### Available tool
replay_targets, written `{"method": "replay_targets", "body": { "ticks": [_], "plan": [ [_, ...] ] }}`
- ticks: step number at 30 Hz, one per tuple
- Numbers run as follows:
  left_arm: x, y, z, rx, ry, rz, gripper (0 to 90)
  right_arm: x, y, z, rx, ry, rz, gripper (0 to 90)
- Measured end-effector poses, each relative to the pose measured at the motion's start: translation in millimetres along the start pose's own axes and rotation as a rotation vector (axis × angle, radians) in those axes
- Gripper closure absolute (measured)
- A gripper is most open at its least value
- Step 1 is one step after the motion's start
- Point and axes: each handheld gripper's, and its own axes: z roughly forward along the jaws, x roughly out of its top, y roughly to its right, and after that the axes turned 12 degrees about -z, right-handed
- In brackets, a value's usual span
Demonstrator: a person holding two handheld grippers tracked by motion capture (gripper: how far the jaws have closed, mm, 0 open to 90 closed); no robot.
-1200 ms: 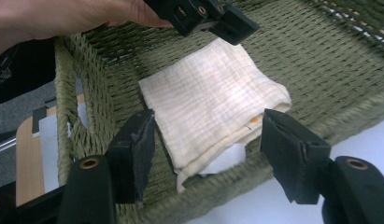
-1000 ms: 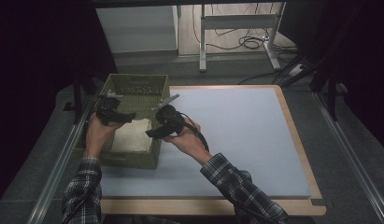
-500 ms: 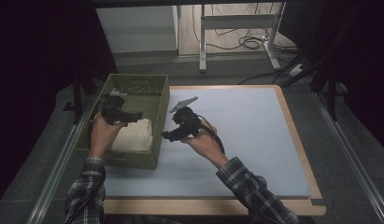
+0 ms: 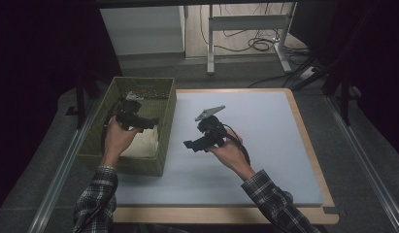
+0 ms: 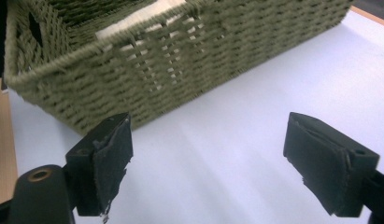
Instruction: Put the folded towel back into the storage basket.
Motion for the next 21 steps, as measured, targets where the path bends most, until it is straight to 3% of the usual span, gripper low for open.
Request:
{"method": "replay_targets", "body": {
  "ticks": [10, 21],
  "plan": [
    [2.2, 28.9, 3.1, -0.043, 0.01, 0.036, 1.3, -22.3, 6.8, -17.3, -0.025, -0.002, -0.001, 11.1],
    [5.1, 71.6, 13.2, -0.082, 0.018, 0.083, 0.0, -57.8, 19.6, -42.4, -0.063, -0.027, 0.027, 4.1]
  ]
}}
